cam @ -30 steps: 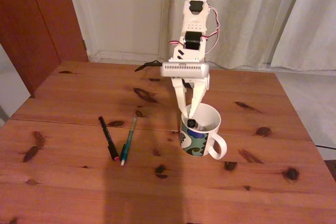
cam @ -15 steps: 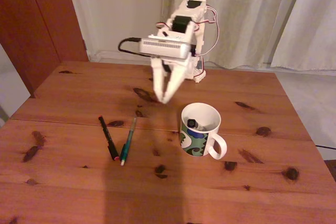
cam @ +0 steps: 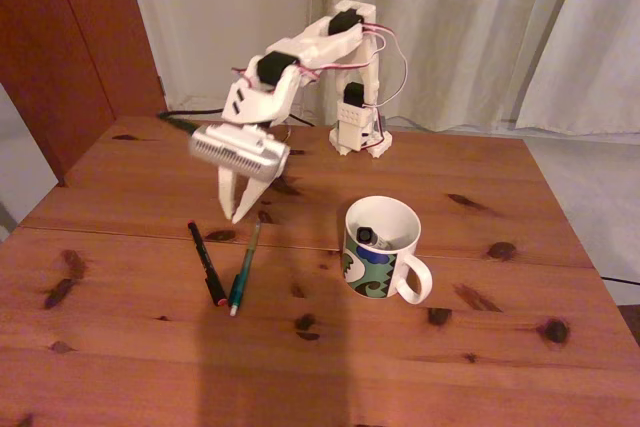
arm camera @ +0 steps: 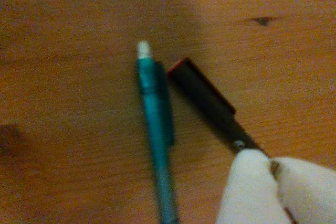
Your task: Clean up the desk and place the pens and markers into the cup
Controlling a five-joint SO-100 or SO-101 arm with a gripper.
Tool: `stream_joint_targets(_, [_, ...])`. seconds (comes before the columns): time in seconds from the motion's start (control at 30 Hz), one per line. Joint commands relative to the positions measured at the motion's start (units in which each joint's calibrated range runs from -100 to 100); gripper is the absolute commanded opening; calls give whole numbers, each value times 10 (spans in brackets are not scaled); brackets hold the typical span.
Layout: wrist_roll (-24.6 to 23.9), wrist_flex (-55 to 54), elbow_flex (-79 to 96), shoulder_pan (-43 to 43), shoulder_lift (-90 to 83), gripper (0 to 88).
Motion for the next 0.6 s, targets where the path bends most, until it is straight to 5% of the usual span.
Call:
stream_joint_targets(0.0, [21,2,-85,12,53,8])
stream_joint_targets(0.57, [115,3,-96,29,116,8])
